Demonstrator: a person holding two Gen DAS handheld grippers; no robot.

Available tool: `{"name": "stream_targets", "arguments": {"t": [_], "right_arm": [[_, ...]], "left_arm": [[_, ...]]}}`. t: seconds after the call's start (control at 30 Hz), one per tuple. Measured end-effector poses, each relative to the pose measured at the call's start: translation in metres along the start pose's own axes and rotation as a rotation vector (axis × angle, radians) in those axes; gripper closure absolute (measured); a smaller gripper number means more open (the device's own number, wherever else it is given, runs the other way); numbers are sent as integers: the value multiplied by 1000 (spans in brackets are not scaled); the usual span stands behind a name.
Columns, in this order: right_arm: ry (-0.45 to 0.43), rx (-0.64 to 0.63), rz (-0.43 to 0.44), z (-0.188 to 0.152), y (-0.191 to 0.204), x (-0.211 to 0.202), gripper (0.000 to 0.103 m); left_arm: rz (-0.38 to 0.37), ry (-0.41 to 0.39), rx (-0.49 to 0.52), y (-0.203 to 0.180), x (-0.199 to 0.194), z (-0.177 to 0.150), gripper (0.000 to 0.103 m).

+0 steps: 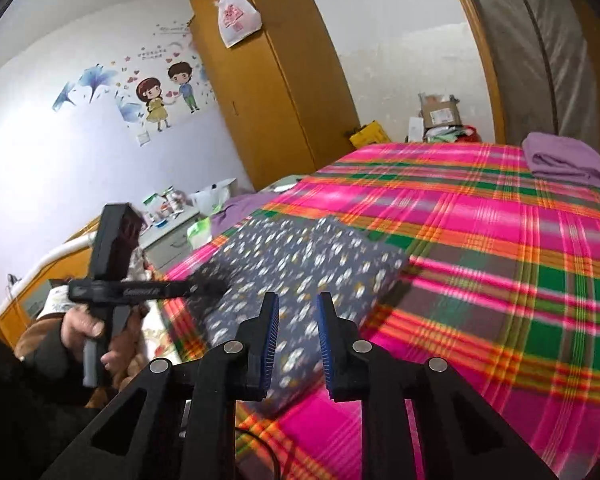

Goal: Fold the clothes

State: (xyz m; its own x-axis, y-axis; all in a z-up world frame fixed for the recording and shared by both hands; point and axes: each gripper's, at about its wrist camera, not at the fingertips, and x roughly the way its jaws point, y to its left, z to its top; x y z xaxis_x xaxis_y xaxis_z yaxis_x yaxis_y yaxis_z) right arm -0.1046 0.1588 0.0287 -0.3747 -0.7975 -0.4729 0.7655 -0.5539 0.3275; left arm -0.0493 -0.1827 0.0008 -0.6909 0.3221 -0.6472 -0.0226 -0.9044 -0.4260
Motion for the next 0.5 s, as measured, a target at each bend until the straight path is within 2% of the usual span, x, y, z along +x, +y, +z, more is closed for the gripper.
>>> {"name": "stream_targets", "arguments": {"t": [0.17, 0.23, 0.3, 0.4, 0.5], "right_arm": [[27, 31, 48, -16, 7, -27, 81], [23, 54, 84, -23, 10, -47, 70], [22, 57, 77, -26, 13, -56, 70], [23, 34, -40, -30, 13, -50, 69], [-12, 27, -301, -31, 0, -37, 69]], "left_arm": [[-35, -5, 52, -24, -1, 1, 89], [-52, -10, 73, -33, -3, 1, 89], [-66, -16, 86, -39, -5, 1, 89], [-64, -23, 92, -42, -8, -1, 89], [-64, -27, 93, -45, -11, -3, 89]]}}
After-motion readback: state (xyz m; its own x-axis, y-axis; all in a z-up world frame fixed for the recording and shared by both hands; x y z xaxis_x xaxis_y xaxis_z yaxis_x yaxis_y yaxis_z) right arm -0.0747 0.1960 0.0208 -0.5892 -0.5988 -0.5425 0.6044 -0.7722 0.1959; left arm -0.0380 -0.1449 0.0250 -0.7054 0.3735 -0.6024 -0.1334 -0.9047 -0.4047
